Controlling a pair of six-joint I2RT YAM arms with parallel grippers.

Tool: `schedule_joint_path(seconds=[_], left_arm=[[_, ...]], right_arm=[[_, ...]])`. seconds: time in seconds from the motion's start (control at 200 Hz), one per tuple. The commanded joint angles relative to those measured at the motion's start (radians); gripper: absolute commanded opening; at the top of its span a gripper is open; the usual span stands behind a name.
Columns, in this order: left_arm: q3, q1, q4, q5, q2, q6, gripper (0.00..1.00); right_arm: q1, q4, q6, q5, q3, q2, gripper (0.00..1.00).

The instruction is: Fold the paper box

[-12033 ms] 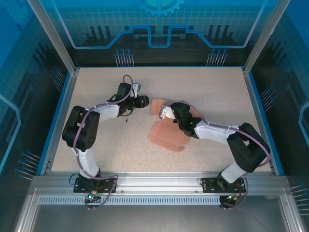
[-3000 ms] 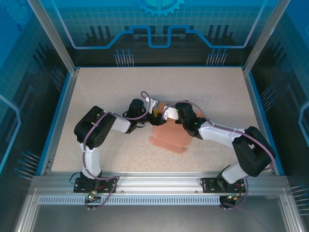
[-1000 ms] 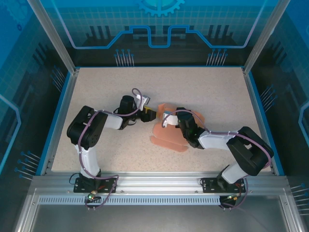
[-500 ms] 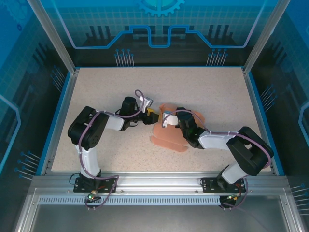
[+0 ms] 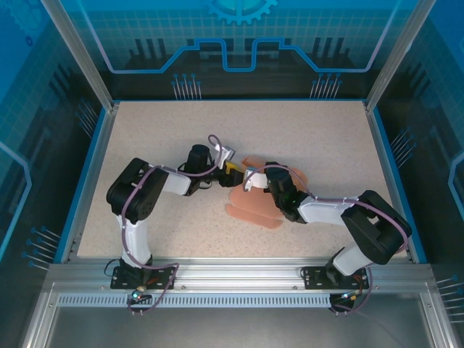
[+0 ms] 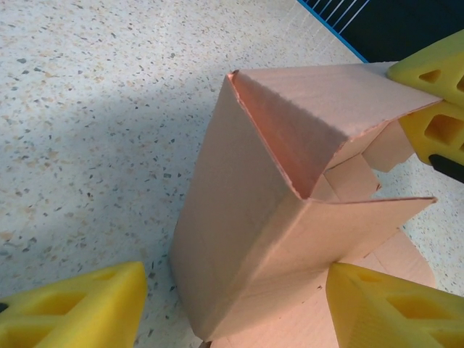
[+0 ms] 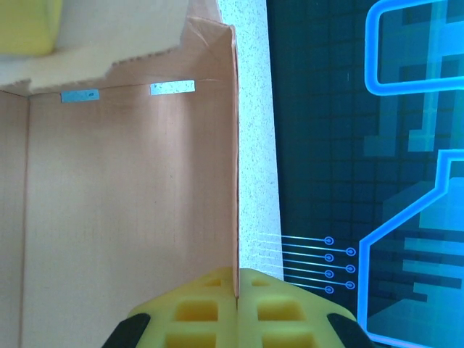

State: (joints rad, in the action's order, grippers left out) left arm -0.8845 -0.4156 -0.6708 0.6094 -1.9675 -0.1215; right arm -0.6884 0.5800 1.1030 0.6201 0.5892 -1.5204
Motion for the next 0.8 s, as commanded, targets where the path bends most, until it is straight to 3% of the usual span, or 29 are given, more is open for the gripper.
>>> schedule_joint_path(seconds=[0.0, 0.315, 0.795], left_arm=[[-0.033, -0.006, -0.019, -0.025, -0.019, 0.011, 0.69], [-0.06, -0.025, 0.017, -0.157, -0.033, -0.019, 0.69], [-0.101, -0.059, 0.094, -0.319, -0.013, -0.055, 0.56]], right_arm=[[-0.002, -0.015, -0.017, -0.011, 0.021, 0.028, 0.05], [0.0, -0.031, -0.032, -0.022, 0.023, 0.032, 0.04], [0.012, -0.117, -0.081, -0.05, 0.045, 0.034, 0.05]])
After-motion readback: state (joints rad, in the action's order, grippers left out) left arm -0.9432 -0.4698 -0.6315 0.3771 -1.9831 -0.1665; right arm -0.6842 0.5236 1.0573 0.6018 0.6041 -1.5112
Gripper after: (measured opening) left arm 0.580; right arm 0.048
